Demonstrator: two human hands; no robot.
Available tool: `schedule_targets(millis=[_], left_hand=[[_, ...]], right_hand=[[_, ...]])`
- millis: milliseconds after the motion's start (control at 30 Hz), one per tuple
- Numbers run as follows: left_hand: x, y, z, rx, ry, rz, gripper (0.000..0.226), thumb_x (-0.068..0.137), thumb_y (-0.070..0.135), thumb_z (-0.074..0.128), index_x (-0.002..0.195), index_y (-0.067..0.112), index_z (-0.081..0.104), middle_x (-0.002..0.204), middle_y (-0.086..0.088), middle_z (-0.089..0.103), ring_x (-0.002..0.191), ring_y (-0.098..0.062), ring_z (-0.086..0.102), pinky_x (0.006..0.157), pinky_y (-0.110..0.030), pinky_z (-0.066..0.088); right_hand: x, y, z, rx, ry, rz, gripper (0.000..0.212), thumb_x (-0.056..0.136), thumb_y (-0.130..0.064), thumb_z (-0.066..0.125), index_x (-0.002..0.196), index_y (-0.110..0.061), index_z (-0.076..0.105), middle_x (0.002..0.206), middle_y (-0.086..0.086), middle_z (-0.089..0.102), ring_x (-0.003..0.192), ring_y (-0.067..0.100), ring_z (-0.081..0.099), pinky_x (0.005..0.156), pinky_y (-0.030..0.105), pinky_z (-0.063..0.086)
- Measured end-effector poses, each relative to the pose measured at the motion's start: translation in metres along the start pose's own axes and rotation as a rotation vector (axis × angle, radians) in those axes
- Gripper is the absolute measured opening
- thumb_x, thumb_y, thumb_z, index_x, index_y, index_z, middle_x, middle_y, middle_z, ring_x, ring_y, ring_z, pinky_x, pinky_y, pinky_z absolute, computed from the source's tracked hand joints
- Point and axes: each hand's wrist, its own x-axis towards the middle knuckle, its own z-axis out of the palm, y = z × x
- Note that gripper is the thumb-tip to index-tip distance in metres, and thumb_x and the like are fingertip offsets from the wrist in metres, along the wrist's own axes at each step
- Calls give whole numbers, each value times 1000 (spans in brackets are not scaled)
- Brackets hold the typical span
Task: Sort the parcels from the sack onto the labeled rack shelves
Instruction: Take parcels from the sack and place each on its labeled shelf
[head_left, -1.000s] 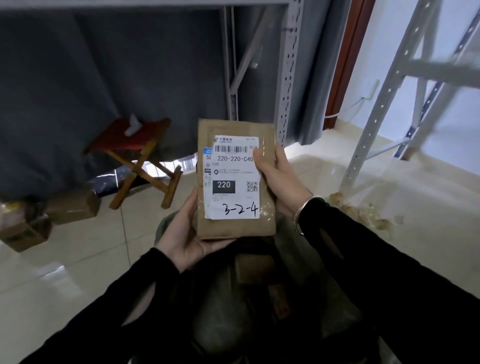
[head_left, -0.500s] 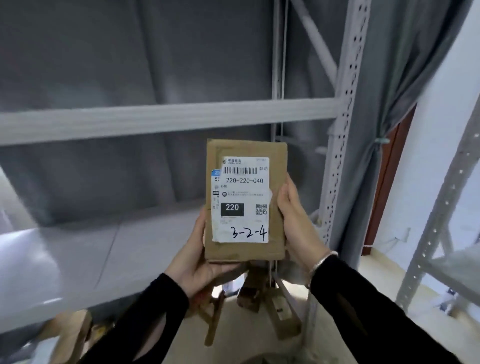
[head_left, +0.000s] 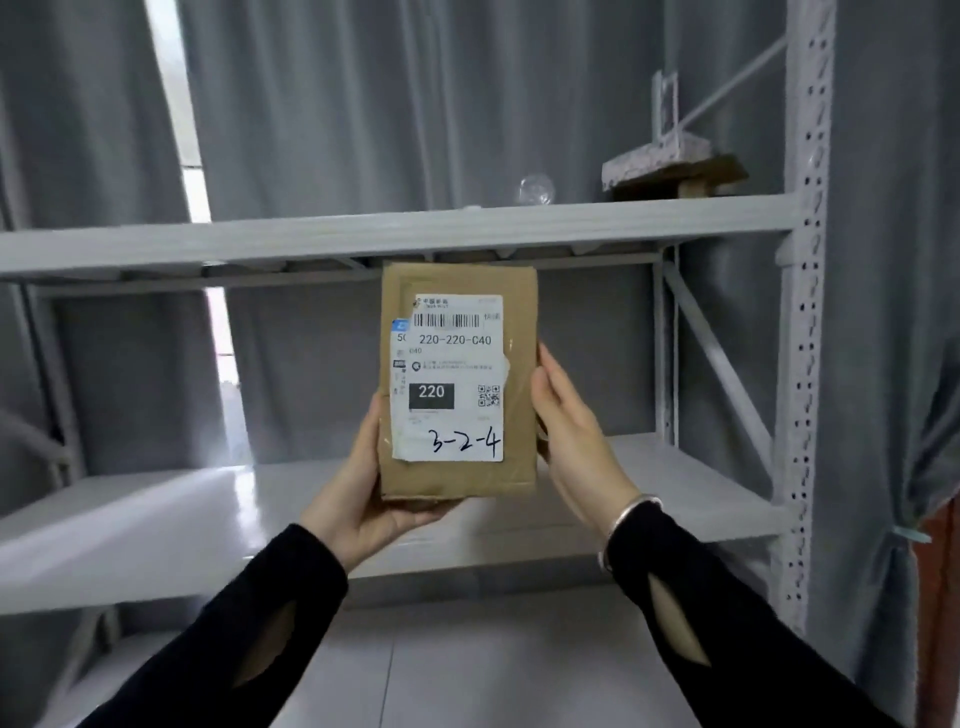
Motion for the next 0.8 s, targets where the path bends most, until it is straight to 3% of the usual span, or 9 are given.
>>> schedule_targets(millis=[167, 300, 467, 600, 800], left_hand=[[-65, 38, -29, 65, 77, 131, 57, 84, 68, 39, 105, 23, 67, 101, -8, 74, 82, -25, 72, 80, -45, 56], [-114, 59, -64, 79, 196, 183, 58, 83, 69, 39, 110, 25, 66, 104, -7, 73, 84, -23, 72, 73, -40, 59], [-172, 91, -123, 181, 335, 273, 55, 85, 67, 36, 110, 28, 65, 101, -3, 74, 85, -19, 67, 76, -35, 56], [-207, 125, -178, 178, 372, 320, 56, 85, 66, 38, 117, 28, 62, 106, -5, 73, 90, -22, 66, 71, -34, 53], [-234, 197, -265, 206, 345, 394, 54, 87, 64, 35, 118, 28, 60, 102, -6, 74, 85, -20, 68, 64, -34, 54]], right_hand=[[-11, -24, 64, 74, -146, -42, 35, 98, -33, 36, 129, -50, 35, 137, -15, 50, 124, 5, 50, 108, 34, 39], [-26, -29, 120, 127, -243, -32, 36, 96, -35, 38, 129, -50, 35, 126, -23, 55, 111, -8, 54, 101, 31, 45], [-50, -26, 204, 158, -344, -25, 26, 91, -41, 40, 108, -60, 42, 122, -29, 54, 112, -10, 53, 100, 26, 44], [-60, -21, 275, 143, -390, -39, 27, 85, -48, 41, 107, -62, 40, 128, -22, 54, 115, -9, 52, 92, 13, 46], [-48, -12, 391, 170, -391, -62, 32, 89, -47, 41, 118, -59, 38, 128, -17, 57, 115, 1, 56, 97, 27, 49]])
